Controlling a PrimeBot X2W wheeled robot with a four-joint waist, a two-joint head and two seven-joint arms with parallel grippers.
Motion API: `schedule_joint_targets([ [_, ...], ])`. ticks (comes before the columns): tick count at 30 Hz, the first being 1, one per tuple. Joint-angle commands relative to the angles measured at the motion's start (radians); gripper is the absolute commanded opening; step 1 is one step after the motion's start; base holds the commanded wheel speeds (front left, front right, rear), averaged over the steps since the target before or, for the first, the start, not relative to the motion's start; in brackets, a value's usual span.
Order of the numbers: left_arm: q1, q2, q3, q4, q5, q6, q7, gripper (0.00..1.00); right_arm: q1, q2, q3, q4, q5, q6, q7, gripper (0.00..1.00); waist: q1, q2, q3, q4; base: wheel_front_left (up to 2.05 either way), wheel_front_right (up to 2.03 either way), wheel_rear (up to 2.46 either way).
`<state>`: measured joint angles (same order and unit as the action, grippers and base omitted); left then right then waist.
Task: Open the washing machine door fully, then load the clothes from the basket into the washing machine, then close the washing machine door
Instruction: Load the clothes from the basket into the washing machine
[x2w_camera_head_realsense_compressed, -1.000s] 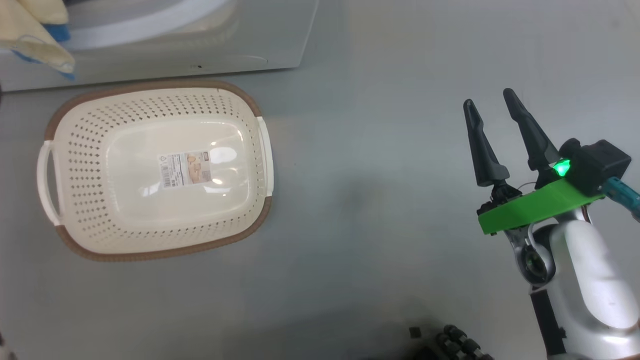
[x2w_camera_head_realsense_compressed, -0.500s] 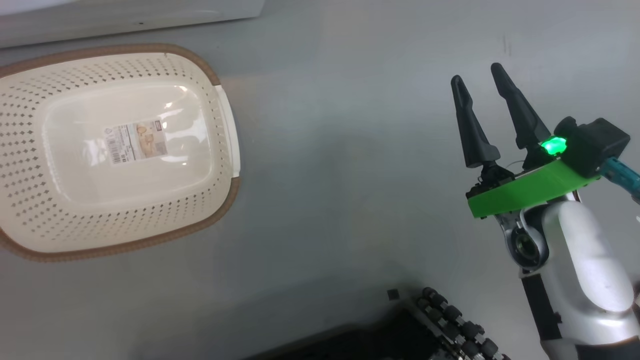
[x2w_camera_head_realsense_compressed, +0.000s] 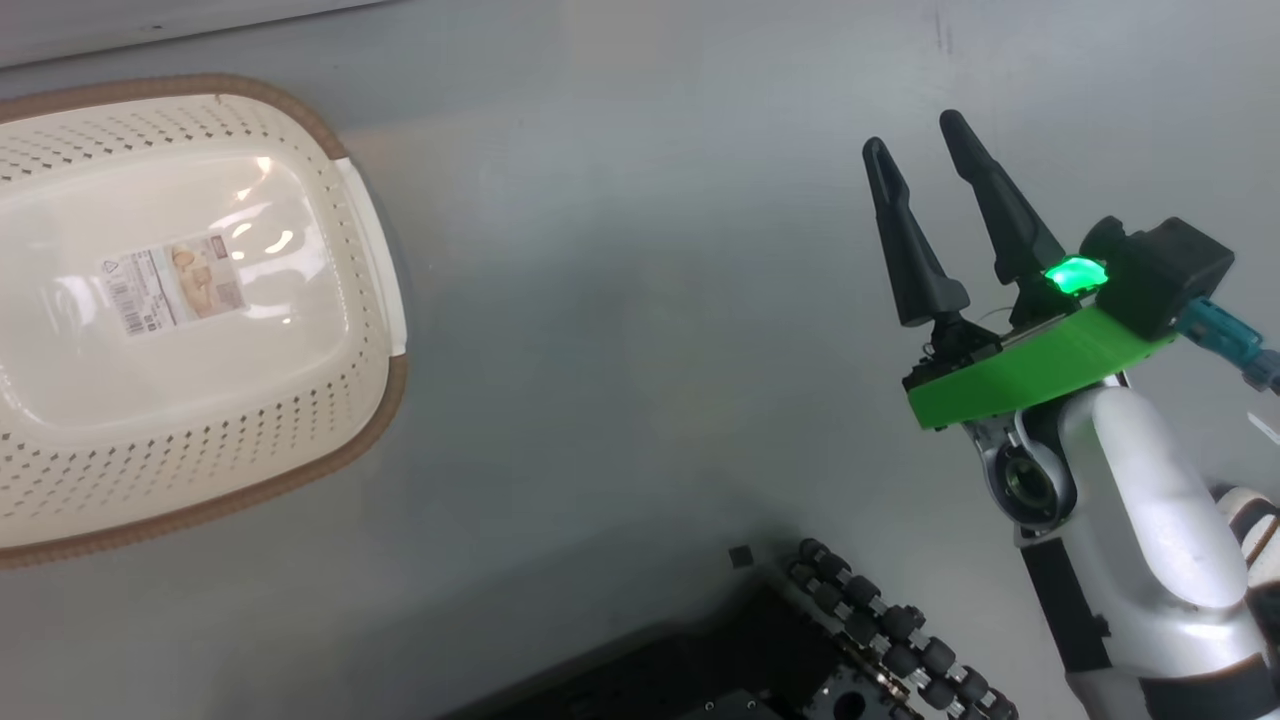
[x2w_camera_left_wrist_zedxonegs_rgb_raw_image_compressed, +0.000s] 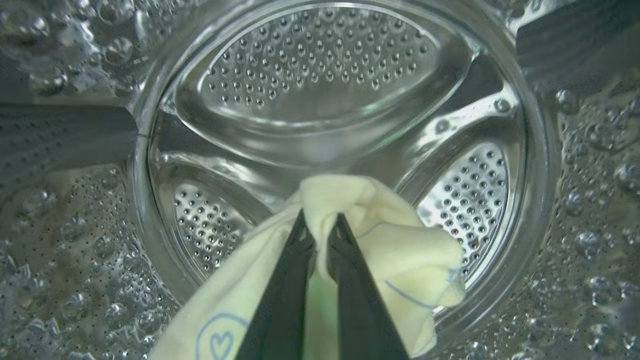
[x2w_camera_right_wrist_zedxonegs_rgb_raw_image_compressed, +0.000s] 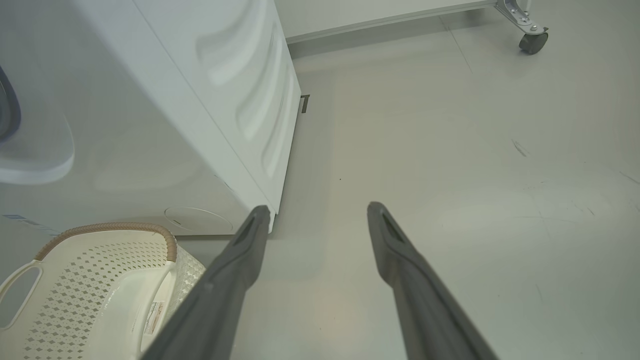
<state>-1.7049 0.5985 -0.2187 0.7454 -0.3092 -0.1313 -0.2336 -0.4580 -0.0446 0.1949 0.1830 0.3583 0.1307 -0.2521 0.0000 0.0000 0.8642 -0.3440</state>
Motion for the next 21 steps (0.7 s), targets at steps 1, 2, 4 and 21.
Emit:
schedule_joint_targets([
  [1, -0.022, 0.056, 0.001, -0.023, 0.009, 0.001, -0.006, 0.00, 0.022, -0.006, 0.015, -0.022, 0.008, 0.000, -0.010, 1.00, 0.0000, 0.0000, 0.001, -0.002, 0.00, 0.00, 0.00],
  [2, -0.028, 0.055, -0.011, -0.004, 0.010, 0.001, -0.007, 0.00, 0.022, -0.006, 0.017, -0.022, 0.009, 0.000, -0.010, 1.00, 0.0000, 0.0000, 0.002, -0.004, 0.00, 0.00, 0.00],
  [4, -0.036, 0.053, -0.026, 0.039, 0.009, 0.001, -0.009, 0.00, 0.022, -0.006, 0.021, -0.023, 0.012, 0.000, -0.010, 1.00, 0.0000, 0.0000, 0.003, -0.008, 0.00, 0.00, 0.00],
  [21, -0.073, 0.022, -0.086, 0.279, 0.009, 0.005, -0.024, 0.00, 0.023, -0.006, 0.031, -0.020, 0.006, 0.000, -0.010, 1.00, 0.0000, 0.0000, -0.001, -0.006, 0.00, 0.00, 0.00],
])
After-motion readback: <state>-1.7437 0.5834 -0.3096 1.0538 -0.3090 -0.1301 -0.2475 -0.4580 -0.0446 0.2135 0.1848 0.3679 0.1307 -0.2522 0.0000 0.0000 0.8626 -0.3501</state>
